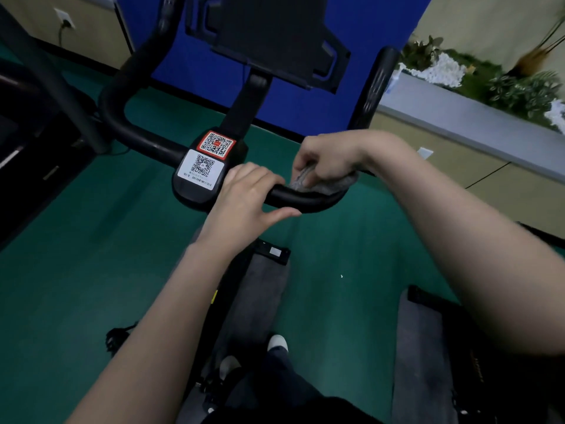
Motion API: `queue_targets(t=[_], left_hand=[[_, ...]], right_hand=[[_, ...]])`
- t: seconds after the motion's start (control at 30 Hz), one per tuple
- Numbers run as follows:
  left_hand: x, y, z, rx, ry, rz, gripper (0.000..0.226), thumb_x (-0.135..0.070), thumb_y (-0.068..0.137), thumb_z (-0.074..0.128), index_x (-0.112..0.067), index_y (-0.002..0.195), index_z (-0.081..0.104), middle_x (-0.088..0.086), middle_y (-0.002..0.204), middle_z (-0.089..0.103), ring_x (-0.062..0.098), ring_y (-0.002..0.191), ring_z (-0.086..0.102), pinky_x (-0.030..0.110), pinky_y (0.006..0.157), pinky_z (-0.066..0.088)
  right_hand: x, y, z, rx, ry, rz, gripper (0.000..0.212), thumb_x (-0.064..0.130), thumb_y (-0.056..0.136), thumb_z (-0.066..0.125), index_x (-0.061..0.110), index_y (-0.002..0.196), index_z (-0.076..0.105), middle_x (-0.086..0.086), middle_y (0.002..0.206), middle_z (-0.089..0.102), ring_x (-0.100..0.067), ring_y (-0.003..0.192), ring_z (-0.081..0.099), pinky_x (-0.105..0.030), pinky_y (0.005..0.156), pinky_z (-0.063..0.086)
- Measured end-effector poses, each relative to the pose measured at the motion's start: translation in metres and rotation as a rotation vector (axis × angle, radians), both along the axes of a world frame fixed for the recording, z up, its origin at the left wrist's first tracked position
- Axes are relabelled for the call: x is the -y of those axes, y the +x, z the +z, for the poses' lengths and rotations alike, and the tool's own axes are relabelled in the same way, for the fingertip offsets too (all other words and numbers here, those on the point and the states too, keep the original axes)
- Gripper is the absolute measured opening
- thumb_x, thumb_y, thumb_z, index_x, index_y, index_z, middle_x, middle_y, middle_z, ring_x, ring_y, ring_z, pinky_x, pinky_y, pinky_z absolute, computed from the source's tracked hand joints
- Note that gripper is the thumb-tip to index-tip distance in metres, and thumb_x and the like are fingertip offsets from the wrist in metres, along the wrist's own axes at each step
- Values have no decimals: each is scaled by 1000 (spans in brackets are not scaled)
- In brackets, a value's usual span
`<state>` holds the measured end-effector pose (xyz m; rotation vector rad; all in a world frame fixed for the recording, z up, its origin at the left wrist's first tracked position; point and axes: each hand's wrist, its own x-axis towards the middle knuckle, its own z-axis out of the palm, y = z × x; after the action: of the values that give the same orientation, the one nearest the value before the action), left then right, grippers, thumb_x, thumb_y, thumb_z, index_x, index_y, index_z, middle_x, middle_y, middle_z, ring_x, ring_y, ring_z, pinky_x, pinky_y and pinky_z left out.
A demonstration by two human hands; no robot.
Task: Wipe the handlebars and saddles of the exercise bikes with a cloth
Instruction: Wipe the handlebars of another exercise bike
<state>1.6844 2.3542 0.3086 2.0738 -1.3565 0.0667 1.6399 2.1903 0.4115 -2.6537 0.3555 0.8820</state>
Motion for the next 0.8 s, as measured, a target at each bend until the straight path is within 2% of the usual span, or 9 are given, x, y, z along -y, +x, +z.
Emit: queue_targets(t=[0.1,0.2,0.3,0.37,0.47,0.53,0.6,0.7,0.8], left_hand=[[0,0,0,-14,0,2,52,-50,73,72,-7,101,67,3,94,64,26,97,56,32,95,32],[0,0,0,-24,-3,4,51,-50,73,72,-7,100,67,3,94,64,26,96,56,32,96,31],[1,-1,0,-14,-4,9,50,-48,73,73,-7,99,67,3,93,64,27,95,56,31,95,31],[1,-1,-1,-6,-7,13,50,-48,73,73,-6,99,67,4,92,64,27,94,56,32,95,31],[2,-1,-2,-6,-13,14,51,-52,74,68,-8,98,68,2,91,64,26,93,56,31,95,30],[3,-1,-3,1,-10,10,54,-58,76,61,-10,99,67,0,91,63,24,93,55,29,96,29],[3,0,-3,8,-6,10,54,-60,77,57,-12,99,66,-1,92,62,22,94,54,26,97,27],[3,1,-6,22,0,10,52,-61,78,56,-14,100,65,-3,92,61,20,95,53,24,99,24],[3,1,-7,39,-2,13,50,-60,79,56,-15,100,64,-5,92,60,17,96,51,22,100,21]], right_hand=[[10,-6,4,33,-19,31,15,14,90,60,24,97,69,3,82,70,-16,75,65,-32,67,54],[9,-21,1,180,-35,28,22,9,86,57,27,89,69,9,76,68,-6,73,63,-23,66,53],[1,-46,-20,449,-37,-31,26,0,83,54,17,93,71,0,86,71,-15,85,63,-19,73,43],[-7,-68,-40,769,0,-131,27,-5,83,55,10,97,72,-2,95,71,-16,93,60,-15,81,39],[-30,-90,-77,1286,-26,-468,24,-12,85,55,0,102,68,1,101,64,-21,99,56,-23,92,43],[-46,-85,-95,1474,19,-807,27,-11,87,52,-3,110,64,-3,104,58,-26,103,56,-26,93,45],[-60,-70,-100,1582,148,-1137,30,-6,91,50,1,118,60,-7,109,57,-21,109,58,-22,94,44],[-71,-54,-99,1683,268,-1508,29,0,94,49,4,122,57,0,109,61,8,101,59,-8,86,43],[-83,-49,-101,1697,504,-1747,29,4,97,46,0,125,55,-4,116,65,-4,107,61,-18,91,49]])
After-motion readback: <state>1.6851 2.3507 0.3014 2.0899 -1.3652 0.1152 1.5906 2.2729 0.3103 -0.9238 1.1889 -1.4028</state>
